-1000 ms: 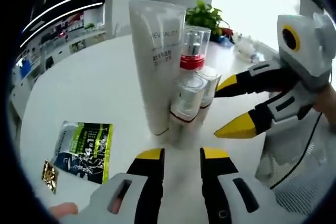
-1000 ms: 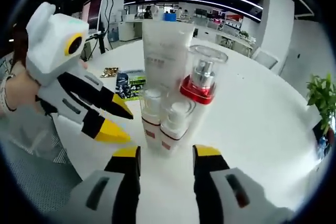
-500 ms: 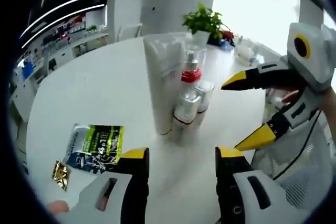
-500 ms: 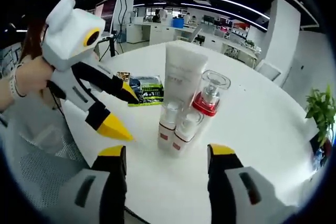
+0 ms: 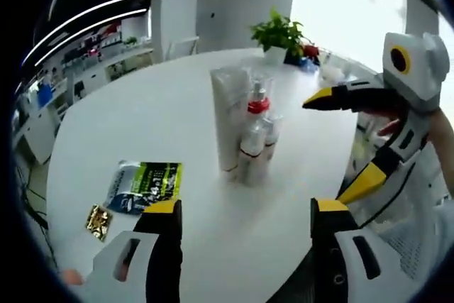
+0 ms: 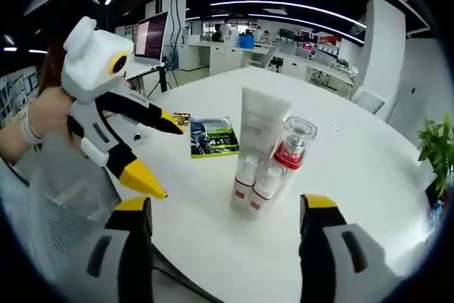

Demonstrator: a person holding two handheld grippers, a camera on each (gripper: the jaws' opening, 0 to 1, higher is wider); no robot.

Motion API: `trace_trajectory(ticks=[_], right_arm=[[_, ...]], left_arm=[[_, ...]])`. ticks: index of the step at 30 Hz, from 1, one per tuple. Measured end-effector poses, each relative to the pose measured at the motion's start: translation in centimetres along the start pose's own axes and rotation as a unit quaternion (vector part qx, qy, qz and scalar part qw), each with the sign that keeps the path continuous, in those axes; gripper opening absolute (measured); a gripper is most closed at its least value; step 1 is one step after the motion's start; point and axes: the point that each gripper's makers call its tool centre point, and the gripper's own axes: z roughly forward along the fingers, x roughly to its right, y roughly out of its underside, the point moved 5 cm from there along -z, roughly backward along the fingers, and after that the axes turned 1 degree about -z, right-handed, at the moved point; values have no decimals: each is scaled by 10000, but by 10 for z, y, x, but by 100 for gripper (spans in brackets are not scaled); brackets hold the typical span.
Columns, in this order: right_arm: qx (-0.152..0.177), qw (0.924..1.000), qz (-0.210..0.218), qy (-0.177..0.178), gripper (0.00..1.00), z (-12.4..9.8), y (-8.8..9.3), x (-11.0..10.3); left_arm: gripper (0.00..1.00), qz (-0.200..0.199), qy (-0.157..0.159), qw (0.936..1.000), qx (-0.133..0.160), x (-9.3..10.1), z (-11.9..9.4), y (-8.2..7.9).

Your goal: Arrange the skincare products in the storage area until every visible bottle or jar stands upright without overlapping.

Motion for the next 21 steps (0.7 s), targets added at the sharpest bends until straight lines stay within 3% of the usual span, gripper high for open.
trace_trajectory(ticks=[5, 11, 21], right_arm=[[125, 9999, -6, -55, 94, -6, -5, -6], [162, 9997, -103, -129, 100, -9, -9, -14], [84, 9992, -239, -314, 100, -15, -9, -31]], left_arm=[[76, -87, -82, 9999, 109, -1, -14, 5], [83, -145, -194, 9997, 45, -1, -30, 18], [95, -373, -344, 9983, 294, 2, -56, 30]])
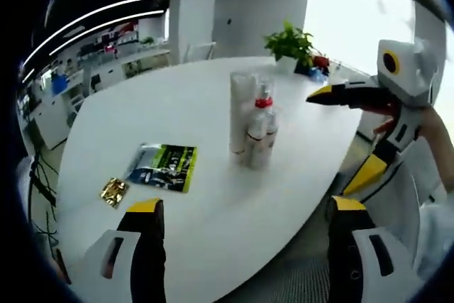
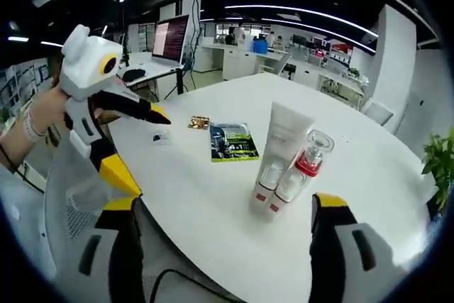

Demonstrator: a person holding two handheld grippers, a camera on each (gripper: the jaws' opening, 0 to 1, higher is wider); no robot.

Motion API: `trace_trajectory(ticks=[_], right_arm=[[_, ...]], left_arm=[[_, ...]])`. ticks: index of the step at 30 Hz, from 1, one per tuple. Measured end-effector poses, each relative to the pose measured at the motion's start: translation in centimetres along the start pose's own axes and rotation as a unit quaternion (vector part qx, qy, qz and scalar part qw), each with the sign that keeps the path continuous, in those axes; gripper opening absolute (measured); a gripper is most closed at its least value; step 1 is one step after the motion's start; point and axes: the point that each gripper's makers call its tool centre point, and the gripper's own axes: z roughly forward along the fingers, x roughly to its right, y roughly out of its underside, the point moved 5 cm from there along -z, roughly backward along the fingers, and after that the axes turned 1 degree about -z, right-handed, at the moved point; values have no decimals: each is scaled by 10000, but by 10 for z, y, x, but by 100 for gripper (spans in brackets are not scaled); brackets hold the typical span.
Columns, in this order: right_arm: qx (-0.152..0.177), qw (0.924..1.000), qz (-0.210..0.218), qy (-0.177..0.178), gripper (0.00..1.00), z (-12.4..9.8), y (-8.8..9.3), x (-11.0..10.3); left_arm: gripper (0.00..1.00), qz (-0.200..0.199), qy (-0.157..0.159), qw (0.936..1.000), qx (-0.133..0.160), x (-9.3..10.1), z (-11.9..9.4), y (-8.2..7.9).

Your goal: Arrange the skincare products in the storage area until every visible bottle or jar stands upright without overlapping.

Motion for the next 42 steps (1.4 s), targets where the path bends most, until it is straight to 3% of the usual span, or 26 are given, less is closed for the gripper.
trace_trajectory(ticks=[7, 25, 34, 42], right_arm=[[-64, 9999, 40, -108, 100, 0, 2, -11], [-255, 9984, 402, 304, 100, 10, -12, -28], [-126, 9973, 534, 480, 100, 21, -23, -46], [-210, 9972, 487, 530, 100, 27, -23, -51]], left_arm=[[97, -60, -61, 9999, 77, -9, -15, 2], [97, 54, 164, 9998, 35, -58, -41, 5], [97, 230, 279, 9993, 73, -73, -49, 8], [97, 298, 350, 9989, 89, -84, -53, 9]])
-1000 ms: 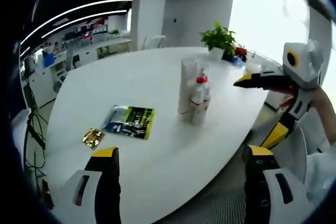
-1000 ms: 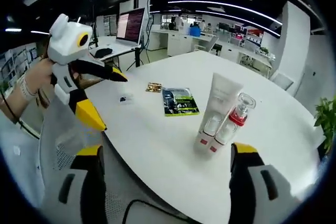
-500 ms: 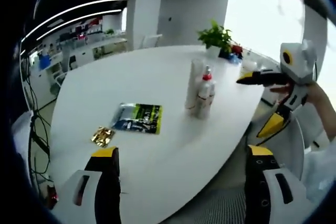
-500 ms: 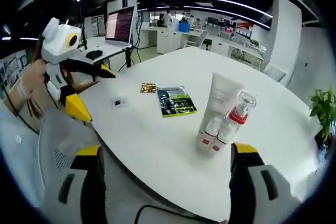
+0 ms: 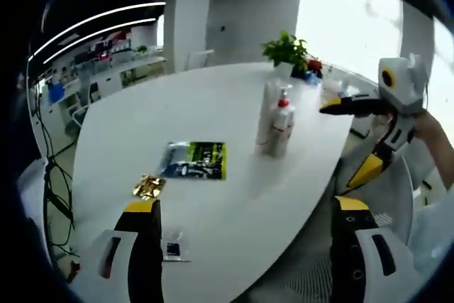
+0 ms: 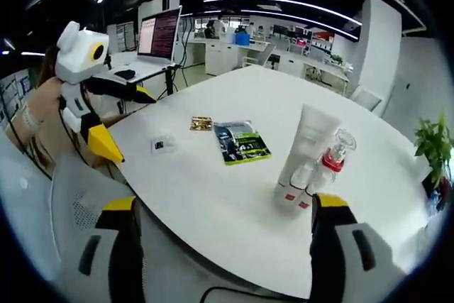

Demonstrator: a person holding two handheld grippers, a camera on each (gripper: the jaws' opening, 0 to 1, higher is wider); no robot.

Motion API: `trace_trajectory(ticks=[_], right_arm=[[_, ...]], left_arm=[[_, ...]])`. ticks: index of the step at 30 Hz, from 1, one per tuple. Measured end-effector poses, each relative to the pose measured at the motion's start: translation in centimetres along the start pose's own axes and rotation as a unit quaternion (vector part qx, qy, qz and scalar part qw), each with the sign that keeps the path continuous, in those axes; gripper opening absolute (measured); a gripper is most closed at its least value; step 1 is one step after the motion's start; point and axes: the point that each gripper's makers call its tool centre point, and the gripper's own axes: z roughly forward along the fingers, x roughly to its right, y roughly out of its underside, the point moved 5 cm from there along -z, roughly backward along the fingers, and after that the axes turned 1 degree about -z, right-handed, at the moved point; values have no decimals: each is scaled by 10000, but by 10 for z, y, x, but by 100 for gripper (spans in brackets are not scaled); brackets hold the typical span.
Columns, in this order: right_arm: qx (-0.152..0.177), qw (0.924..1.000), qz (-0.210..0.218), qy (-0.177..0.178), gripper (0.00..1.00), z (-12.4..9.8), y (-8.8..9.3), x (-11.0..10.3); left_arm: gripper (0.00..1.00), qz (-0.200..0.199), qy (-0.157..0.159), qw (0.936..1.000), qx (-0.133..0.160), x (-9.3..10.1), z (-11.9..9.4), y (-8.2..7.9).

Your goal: Arrange the skincare products in the storage area until every visible bottle or jar stands upright without overlapping.

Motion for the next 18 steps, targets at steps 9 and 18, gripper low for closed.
trace_trajectory(ticks=[9, 18], right_arm=[[-16, 10000, 18, 67, 100, 8, -5, -4], [46, 9998, 11, 190, 93, 9, -13, -1]], left_arm=[[97, 109, 58, 9999, -33, -9, 1, 2], [97, 31, -12, 9999, -169, -19, 4, 8]])
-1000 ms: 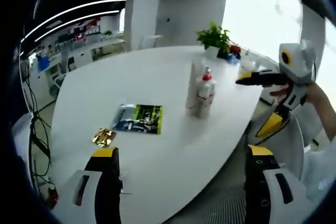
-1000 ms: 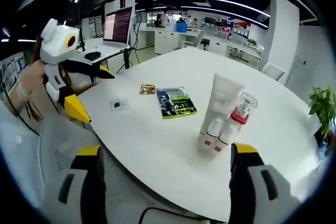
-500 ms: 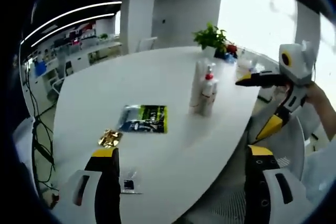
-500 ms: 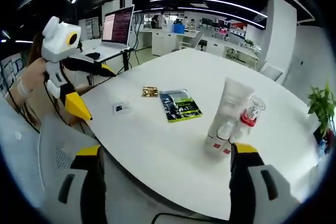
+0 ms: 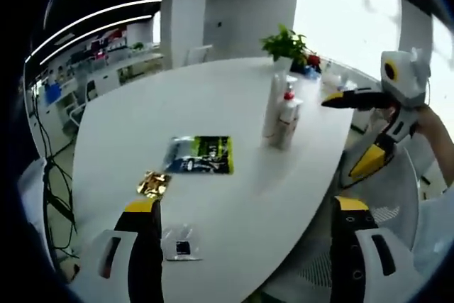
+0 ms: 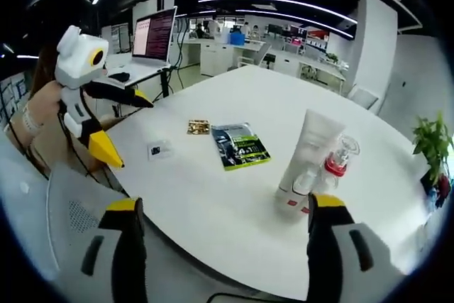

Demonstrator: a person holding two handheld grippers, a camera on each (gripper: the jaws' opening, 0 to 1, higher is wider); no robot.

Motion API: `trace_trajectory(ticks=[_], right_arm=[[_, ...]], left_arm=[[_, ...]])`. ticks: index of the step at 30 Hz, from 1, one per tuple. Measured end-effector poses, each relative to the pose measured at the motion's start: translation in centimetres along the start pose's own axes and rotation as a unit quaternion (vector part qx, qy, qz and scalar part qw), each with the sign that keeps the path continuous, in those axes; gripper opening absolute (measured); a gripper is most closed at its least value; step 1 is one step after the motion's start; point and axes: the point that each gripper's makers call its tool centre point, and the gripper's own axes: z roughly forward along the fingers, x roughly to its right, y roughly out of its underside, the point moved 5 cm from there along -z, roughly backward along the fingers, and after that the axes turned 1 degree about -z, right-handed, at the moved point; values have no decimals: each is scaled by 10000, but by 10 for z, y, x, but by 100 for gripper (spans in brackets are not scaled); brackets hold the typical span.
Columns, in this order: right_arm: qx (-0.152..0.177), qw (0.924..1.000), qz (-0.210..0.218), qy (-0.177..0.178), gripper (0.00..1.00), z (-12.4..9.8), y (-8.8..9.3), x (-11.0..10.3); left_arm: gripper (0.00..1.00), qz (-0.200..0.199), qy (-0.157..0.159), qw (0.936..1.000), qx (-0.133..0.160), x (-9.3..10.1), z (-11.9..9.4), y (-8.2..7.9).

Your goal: Arrange the skincare products in the storage area until every visible bottle or jar stands upright without overlapping.

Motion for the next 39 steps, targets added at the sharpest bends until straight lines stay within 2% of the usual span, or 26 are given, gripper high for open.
trace_trajectory(ticks=[9, 21, 25, 31, 39], right_arm=[[24, 9994, -175, -282, 90, 9, -14, -4], [36, 9962, -359, -789, 79, 38, -27, -21], [-73, 9956, -553, -754, 76, 50, -28, -20], [-123, 9951, -591, -784, 71, 63, -31, -17], [-332, 9939, -695, -789, 70, 81, -27, -13]], left_arm=[[96, -266, -100, 9996, -32, -6, 5, 4], [95, -498, -242, 9983, -188, -11, 1, 17], [94, -484, -237, 9983, -218, -11, 2, 17], [94, -490, -192, 9984, -214, -10, 3, 16], [93, -569, -157, 9980, -233, -13, 3, 20]])
